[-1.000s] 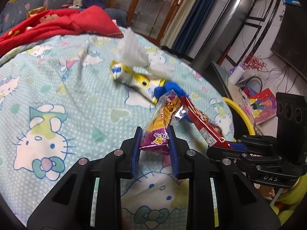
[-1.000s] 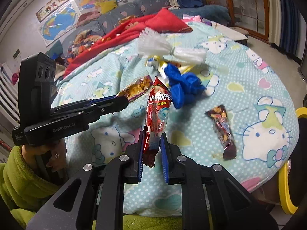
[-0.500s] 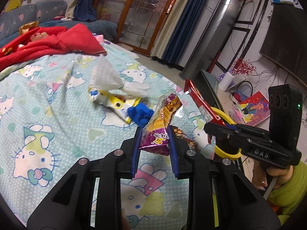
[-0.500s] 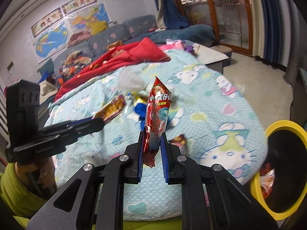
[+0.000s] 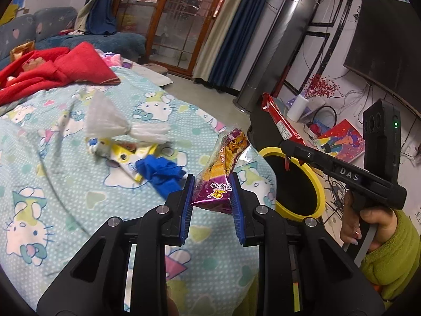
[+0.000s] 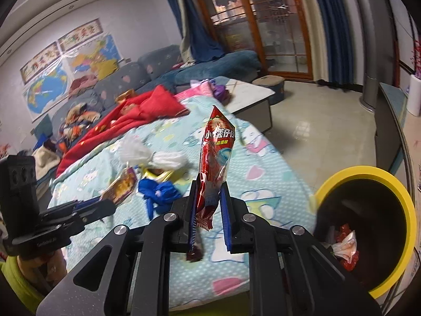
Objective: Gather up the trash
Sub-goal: 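Carry the red wrapper and orange wrapper over the yellow-rimmed bin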
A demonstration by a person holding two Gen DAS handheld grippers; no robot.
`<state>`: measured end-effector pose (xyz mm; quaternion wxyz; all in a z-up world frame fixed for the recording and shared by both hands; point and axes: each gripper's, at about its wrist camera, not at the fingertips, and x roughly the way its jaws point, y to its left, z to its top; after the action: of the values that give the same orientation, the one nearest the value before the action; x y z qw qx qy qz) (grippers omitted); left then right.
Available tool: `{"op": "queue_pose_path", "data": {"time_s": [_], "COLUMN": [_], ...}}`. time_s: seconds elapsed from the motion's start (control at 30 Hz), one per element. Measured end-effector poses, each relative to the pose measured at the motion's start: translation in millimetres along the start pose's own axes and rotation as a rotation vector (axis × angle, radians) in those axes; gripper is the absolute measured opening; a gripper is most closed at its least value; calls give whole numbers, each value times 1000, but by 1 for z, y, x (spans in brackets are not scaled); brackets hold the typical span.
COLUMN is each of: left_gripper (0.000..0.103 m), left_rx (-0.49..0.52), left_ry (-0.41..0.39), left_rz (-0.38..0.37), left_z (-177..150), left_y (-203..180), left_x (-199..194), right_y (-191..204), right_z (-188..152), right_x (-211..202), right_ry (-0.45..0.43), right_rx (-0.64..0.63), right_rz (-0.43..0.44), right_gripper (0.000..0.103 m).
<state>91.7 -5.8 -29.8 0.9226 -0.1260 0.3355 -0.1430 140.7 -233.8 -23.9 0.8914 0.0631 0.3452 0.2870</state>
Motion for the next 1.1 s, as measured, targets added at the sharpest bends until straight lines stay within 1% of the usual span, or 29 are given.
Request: {"op": "queue_pose_path", "data": {"time_s": [0.37, 0.7, 0.93, 1.1], "left_gripper": [20, 20, 20, 20], "left_rx": [51, 100, 130, 155], "left_ry": [2, 9, 13, 14], "left_rz": [-47, -76, -91, -105], "left_z": [13, 15, 15, 13], "left_y": [-29, -53, -68, -79], "left_x": [16, 30, 37, 41], "right_y": [-32, -61, -80, -94], "right_z": [3, -1, -4, -5], "right_x": [-5, -18, -25, -27], "right_ry": [-39, -70, -91, -99], "right_rx": [77, 156, 194, 224], "right_rz": [-59, -103, -156, -178], "right_gripper": [16, 16, 16, 16]}}
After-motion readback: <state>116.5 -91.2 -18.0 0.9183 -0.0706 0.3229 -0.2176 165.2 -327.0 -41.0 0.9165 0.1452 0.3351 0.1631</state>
